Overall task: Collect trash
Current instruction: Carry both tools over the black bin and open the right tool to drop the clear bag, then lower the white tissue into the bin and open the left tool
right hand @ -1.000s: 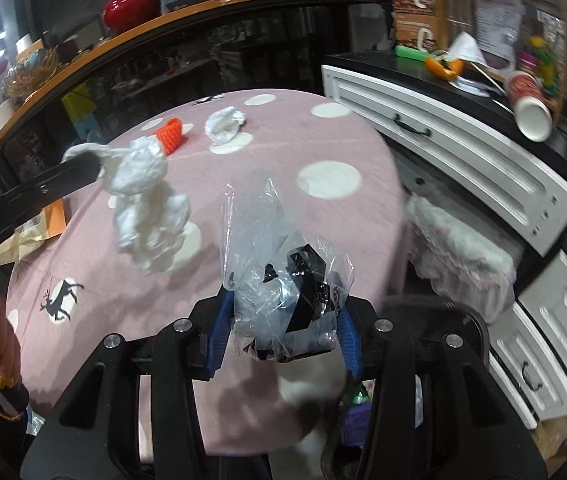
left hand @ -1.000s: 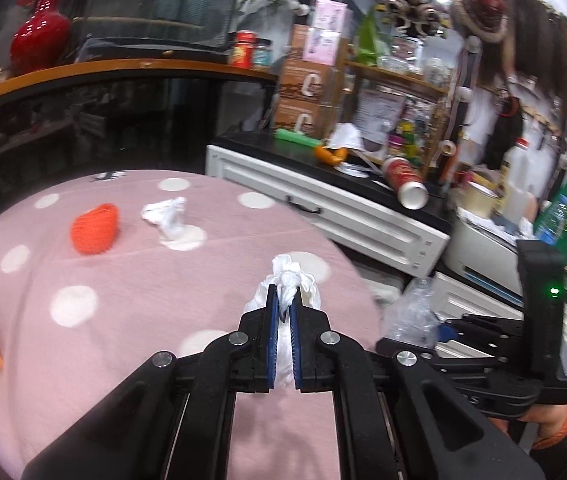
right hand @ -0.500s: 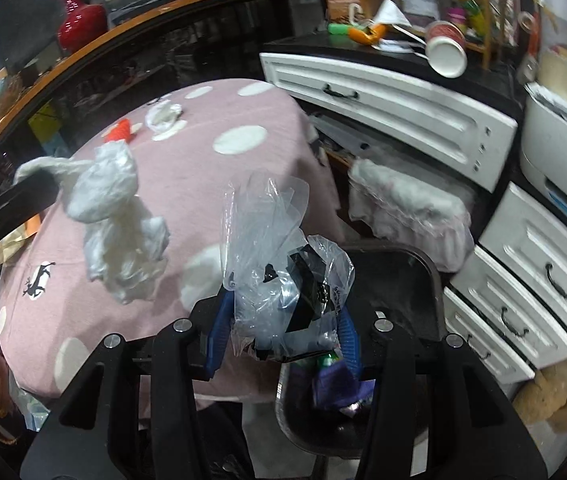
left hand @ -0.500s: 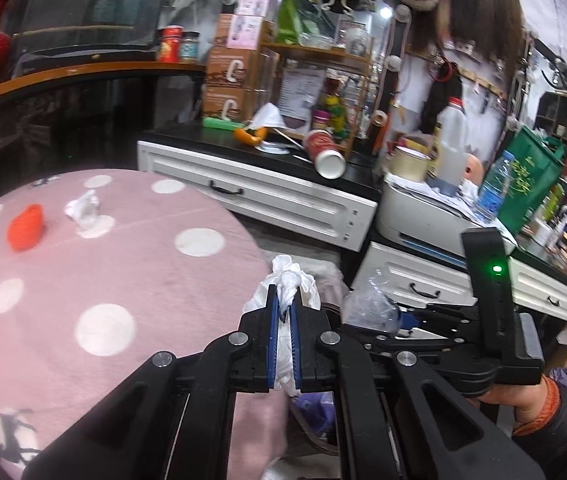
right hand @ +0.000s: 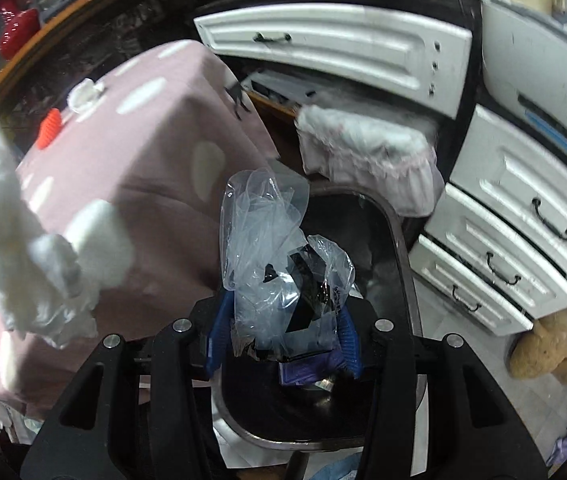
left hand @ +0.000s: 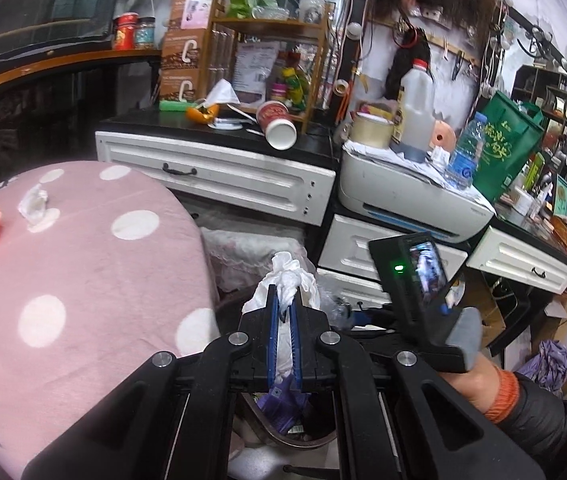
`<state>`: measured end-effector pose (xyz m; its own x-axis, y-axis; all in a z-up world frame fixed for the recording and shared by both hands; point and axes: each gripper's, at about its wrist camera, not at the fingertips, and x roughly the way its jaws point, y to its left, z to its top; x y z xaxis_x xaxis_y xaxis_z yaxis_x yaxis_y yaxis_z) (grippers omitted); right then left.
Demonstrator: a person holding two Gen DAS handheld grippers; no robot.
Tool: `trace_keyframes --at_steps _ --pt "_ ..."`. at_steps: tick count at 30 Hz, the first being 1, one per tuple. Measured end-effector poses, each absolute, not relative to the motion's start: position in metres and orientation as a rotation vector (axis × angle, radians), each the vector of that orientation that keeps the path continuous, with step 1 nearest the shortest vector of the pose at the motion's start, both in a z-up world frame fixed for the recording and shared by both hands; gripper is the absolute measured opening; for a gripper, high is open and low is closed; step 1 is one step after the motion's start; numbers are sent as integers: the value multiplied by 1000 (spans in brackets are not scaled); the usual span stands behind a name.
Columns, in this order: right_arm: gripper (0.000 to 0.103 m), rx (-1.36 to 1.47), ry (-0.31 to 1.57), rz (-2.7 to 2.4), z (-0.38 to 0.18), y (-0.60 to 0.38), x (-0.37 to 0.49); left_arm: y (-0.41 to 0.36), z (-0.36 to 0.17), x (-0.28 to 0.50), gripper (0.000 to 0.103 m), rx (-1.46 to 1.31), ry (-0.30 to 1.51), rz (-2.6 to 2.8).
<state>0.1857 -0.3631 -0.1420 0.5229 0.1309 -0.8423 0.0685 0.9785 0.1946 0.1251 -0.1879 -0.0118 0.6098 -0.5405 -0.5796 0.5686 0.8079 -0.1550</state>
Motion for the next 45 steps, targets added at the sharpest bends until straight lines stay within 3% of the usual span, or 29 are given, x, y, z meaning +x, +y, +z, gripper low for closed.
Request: trace_keyframes --at_steps 3,7,23,41,42,44,45 --pt "49 229 1041 18 -159 -369 189 -193 -17 125 7 42 670 -647" --pt "77 258 1066 -8 -175 -377 189 -203 -26 123 7 54 688 -660" --pt "77 355 977 -207 -154 -454 160 -241 -66 130 7 143 772 -701" --pt "77 385 973 -216 -156 -462 155 -285 -124 147 7 282 916 -726" --pt "77 389 972 -216 -156 -462 154 -287 -126 148 8 291 918 -723" --pt "77 394 973 -216 -157 -464 154 -290 -130 149 21 304 932 -732" --pt "77 396 975 -216 -157 -464 154 -292 -131 148 48 307 932 -740"
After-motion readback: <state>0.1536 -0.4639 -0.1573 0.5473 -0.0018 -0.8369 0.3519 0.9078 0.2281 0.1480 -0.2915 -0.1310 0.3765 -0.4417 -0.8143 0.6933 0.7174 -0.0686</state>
